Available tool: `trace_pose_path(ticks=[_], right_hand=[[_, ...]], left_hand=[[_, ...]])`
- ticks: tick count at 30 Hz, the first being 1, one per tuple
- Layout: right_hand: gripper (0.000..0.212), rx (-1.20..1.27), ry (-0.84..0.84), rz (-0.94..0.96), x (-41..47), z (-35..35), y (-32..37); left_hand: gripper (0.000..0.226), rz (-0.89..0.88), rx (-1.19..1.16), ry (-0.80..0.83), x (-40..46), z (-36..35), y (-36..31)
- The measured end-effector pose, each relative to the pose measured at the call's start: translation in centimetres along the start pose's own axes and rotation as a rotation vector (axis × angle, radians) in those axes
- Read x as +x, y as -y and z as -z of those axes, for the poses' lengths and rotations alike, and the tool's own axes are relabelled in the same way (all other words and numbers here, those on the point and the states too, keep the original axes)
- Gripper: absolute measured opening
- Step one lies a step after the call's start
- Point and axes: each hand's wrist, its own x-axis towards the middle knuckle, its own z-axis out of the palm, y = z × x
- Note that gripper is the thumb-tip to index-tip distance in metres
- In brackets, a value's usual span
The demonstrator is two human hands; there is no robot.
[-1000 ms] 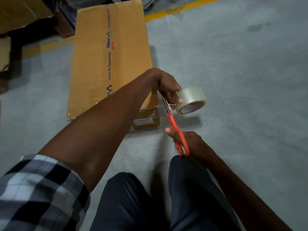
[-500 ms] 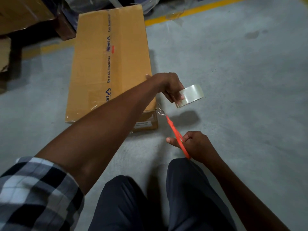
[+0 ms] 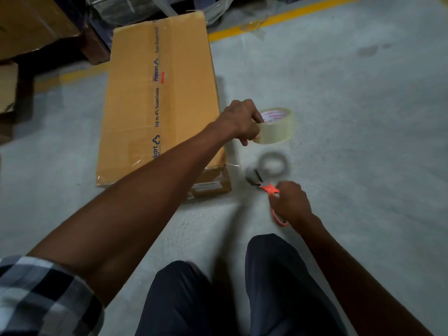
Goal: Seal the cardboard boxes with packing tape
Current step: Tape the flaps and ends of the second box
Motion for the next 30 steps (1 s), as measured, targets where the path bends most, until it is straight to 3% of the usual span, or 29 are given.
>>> trace_pose_path(ticks=[1, 3, 5, 8, 12, 14, 17, 19, 21, 23, 24, 26, 27, 28, 30], right_hand=[[0.033, 0.171, -0.136, 0.095, -1.2, 0.1, 2.0], [0.052, 0.512, -0.358, 0.31, -4.6, 0.0, 7.1], [0.072, 0.64, -0.322, 0.393, -7.4, -1.0, 11.4], [0.082, 0.666, -0.158, 0.358, -8.4, -3.4, 15.3], [0.082, 0.858, -0.209, 0.186, -7.2, -4.6, 17.7], [0.082, 0.923, -0.216, 0.144, -6.0, -4.8, 17.8], [0.087, 0.961, -0.103, -0.024, -3.2, -4.9, 17.2], [0.096, 1.017, -0.014, -0.114, -2.4, -4.7, 17.1], [0.101, 0.995, 0.05, -0.048, -2.2, -4.6, 16.5], [0.092, 1.063, 0.141, -0.065, -1.8, -3.6, 14.8], [0.078, 1.224, 0.166, -0.141, -1.3, -2.5, 13.4], [0.046, 1.63, 0.126, -0.295, -0.4, 0.7, 10.0], [0.046, 1.755, 0.069, -0.299, 0.3, 2.3, 8.2], [0.056, 1.809, 0.013, -0.264, 0.8, 4.1, 6.8], [0.067, 1.624, -0.01, -0.17, 1.2, 7.2, 6.0]], left_hand=[[0.041, 0.016, -0.045, -0.018, 0.0, 0.2, 0.4], [0.032, 0.049, -0.148, -0.054, -0.1, 0.7, 0.9], [0.02, 0.074, -0.237, -0.11, -0.1, 1.1, 1.2], [0.017, 0.119, -0.432, -0.166, -0.4, 1.5, 2.1], [0.026, 0.11, -0.549, -0.17, -1.0, 2.2, 3.6], [0.019, 0.1, -0.563, -0.18, -1.5, 2.4, 3.9], [0.022, 0.089, -0.562, -0.203, -2.1, 2.7, 4.3], [0.037, 0.051, -0.482, -0.243, -2.6, 3.0, 4.7], [0.041, -0.02, -0.333, -0.293, -3.1, 3.2, 4.9], [0.042, -0.088, -0.227, -0.3, -3.6, 3.1, 4.7], [0.044, -0.123, -0.172, -0.295, -3.6, 2.9, 4.6], [0.046, -0.167, -0.026, -0.3, -3.3, 2.2, 4.3], [0.047, -0.186, 0.055, -0.3, -3.1, 1.7, 4.1], [0.048, -0.207, 0.128, -0.293, -2.9, 1.2, 3.8], [0.05, -0.254, 0.247, -0.255, -2.6, 0.1, 2.9]])
